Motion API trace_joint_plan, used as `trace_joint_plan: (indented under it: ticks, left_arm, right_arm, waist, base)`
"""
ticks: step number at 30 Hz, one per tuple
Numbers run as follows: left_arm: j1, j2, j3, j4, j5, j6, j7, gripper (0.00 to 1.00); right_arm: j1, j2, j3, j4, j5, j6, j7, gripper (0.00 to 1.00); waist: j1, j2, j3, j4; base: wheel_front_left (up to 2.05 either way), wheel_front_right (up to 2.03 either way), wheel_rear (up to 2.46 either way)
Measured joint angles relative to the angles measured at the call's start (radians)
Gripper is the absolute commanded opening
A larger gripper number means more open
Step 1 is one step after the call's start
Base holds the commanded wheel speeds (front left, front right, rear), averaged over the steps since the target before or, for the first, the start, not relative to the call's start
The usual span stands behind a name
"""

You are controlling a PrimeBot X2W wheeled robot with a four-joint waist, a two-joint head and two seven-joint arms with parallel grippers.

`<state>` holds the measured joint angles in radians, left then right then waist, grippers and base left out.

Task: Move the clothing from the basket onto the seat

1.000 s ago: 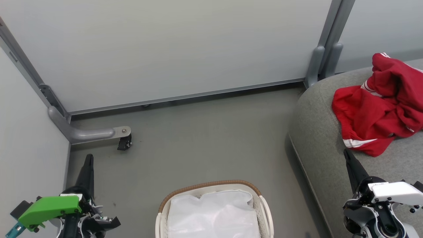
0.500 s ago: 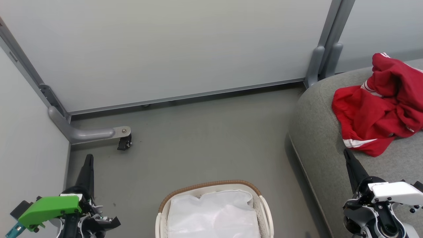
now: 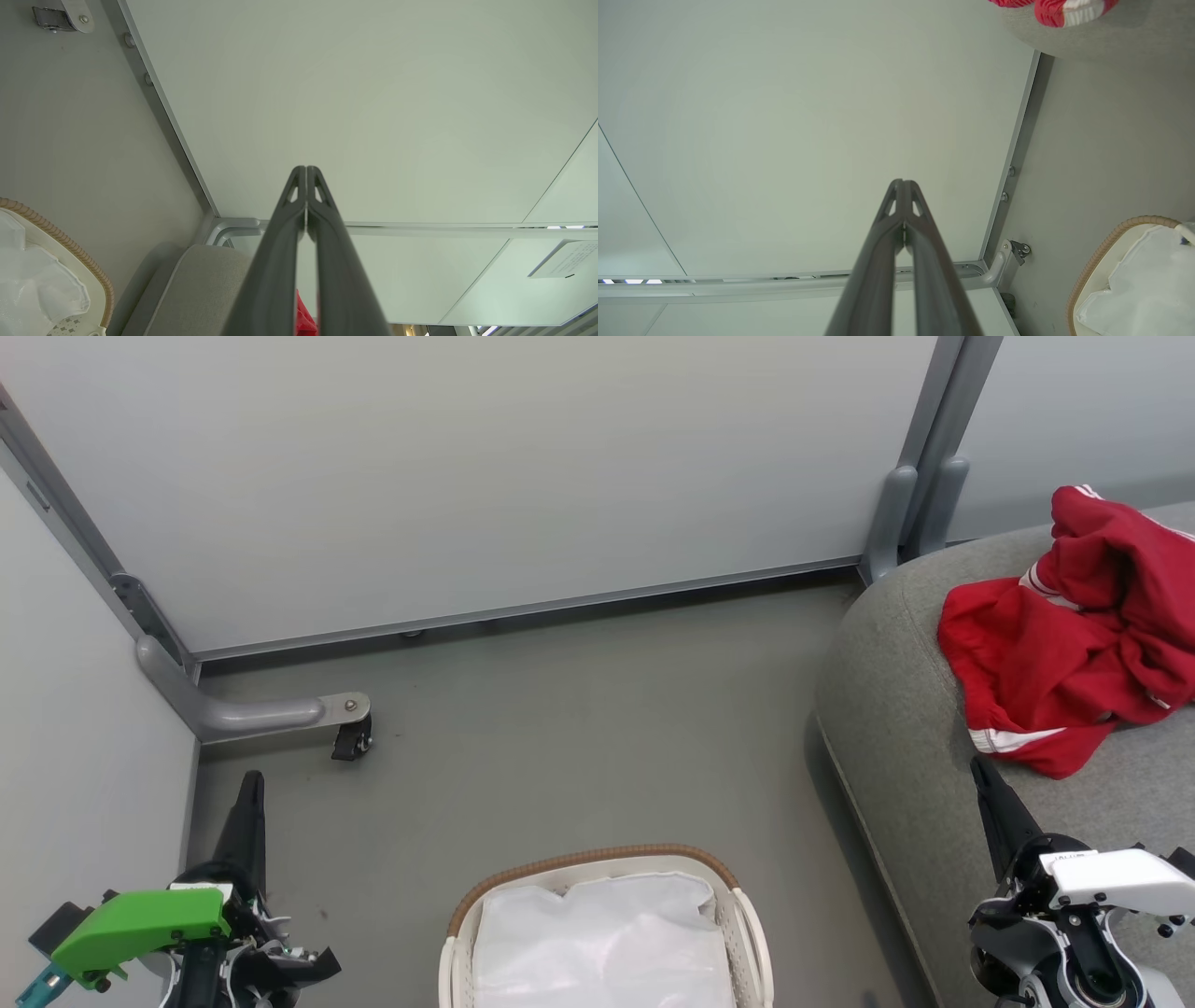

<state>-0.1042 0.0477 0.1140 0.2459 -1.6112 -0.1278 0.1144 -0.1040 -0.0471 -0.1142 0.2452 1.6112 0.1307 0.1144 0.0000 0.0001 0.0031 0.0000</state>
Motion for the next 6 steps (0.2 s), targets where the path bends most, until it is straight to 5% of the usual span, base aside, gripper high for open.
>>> trace_joint_plan:
  ticks: [6]
  left_arm:
    - [0.0,0.0,0.0,0.0,0.0,0.0,0.0,0.0]
  right_arm:
    - [0.0,0.0,0.0,0.0,0.0,0.0,0.0,0.0]
  waist:
    - [0.0,0.0,0.0,0.0]
  base:
    - [0.0,0.0,0.0]
